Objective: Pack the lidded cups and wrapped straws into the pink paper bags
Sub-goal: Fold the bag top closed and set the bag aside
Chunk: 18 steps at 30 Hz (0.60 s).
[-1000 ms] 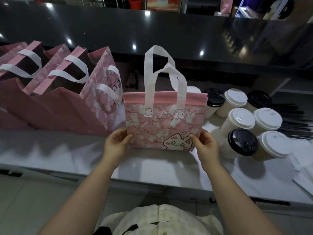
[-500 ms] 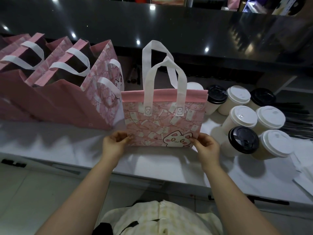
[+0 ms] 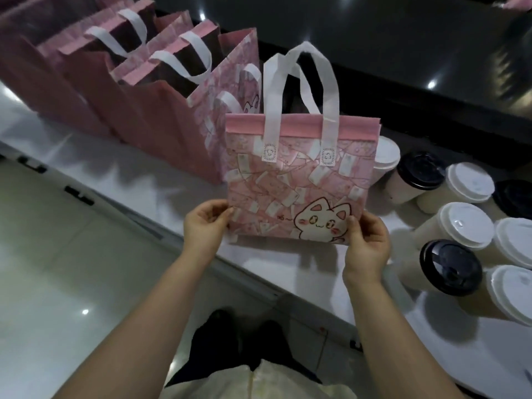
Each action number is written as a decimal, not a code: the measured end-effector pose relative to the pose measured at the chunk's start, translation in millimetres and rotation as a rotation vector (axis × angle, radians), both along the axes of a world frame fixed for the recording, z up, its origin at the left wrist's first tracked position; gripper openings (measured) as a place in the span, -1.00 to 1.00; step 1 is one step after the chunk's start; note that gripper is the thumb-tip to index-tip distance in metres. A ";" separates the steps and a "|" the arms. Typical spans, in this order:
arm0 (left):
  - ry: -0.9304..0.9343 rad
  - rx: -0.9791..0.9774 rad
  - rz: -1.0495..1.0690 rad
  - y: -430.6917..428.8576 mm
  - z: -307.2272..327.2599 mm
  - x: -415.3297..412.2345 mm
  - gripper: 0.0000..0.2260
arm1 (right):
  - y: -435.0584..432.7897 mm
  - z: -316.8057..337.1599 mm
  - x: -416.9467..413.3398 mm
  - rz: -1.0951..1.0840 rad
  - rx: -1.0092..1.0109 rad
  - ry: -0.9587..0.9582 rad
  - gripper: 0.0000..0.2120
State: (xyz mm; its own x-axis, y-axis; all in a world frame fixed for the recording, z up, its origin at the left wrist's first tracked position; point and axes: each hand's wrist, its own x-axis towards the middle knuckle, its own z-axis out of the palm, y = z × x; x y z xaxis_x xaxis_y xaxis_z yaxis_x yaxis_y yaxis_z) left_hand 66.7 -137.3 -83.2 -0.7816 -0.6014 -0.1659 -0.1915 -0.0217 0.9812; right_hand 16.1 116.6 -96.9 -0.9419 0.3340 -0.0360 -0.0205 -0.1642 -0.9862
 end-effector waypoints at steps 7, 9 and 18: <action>0.079 0.042 0.037 -9.4 26.6 18.4 -0.83 | -15.9 32.9 16.3 -0.032 -0.081 0.101 -0.83; 0.126 0.031 0.023 -17.9 40.6 28.6 -0.84 | -23.0 46.1 26.6 -0.021 -0.092 0.127 -0.82; 0.258 0.075 0.119 -96.1 86.5 132.5 -0.86 | -111.5 90.9 122.0 0.085 -0.111 0.180 -0.84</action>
